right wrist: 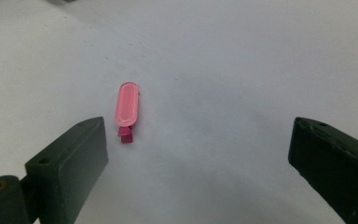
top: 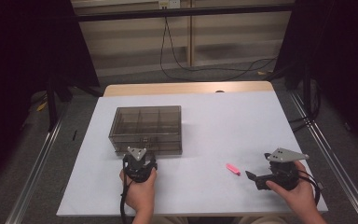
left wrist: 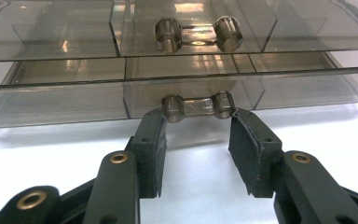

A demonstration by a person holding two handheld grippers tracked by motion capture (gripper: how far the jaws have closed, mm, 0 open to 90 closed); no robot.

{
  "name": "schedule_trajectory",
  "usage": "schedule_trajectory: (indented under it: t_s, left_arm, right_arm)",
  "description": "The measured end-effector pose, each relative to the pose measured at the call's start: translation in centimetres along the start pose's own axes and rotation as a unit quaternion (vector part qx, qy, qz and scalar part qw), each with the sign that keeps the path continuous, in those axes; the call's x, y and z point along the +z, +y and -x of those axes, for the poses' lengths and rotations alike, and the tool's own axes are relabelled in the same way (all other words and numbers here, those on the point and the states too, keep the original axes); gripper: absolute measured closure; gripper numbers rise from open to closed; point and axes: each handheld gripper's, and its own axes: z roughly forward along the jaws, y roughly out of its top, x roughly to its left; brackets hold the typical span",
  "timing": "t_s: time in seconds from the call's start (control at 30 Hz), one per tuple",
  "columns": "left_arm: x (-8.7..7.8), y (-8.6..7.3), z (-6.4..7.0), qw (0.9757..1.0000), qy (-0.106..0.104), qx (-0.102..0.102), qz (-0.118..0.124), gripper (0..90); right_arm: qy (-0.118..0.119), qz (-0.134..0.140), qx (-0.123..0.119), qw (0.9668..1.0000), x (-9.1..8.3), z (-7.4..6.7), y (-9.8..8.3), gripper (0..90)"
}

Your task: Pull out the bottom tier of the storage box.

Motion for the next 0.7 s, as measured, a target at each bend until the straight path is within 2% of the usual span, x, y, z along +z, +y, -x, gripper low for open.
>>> schedule_trajectory:
  t_s: [0.47, 0.5, 0.57, 0.63, 0.7]
  left_arm:
    - [-0.18, -0.16, -0.14, 1.0, -0.005, 0.004, -0.003, 56.3]
    - [-0.24, -0.18, -0.15, 1.0, -0.003, 0.004, 0.002, 55.4]
    - [-0.44, -0.18, -0.14, 0.9998, 0.0, 0.017, 0.007, 49.6]
    - [-0.49, -0.19, -0.31, 0.9999, 0.001, 0.015, 0.004, 46.0]
    - [-0.48, -0.25, -0.57, 1.0, -0.004, 0.006, -0.002, 38.8]
  right_arm:
    - [0.003, 0.001, -0.004, 1.0, 0.28, -0.14, 0.11, 4.4]
    - [0.004, 0.0, -0.004, 1.0, 0.31, -0.18, 0.14, 4.4]
    - [0.007, 0.002, -0.005, 1.0, 0.49, -0.28, 0.35, 4.4]
    - [0.008, 0.003, -0.006, 0.9999, 0.56, -0.31, 0.41, 4.4]
    - [0.011, 0.002, -0.007, 0.9999, 0.77, -0.43, 0.61, 4.4]
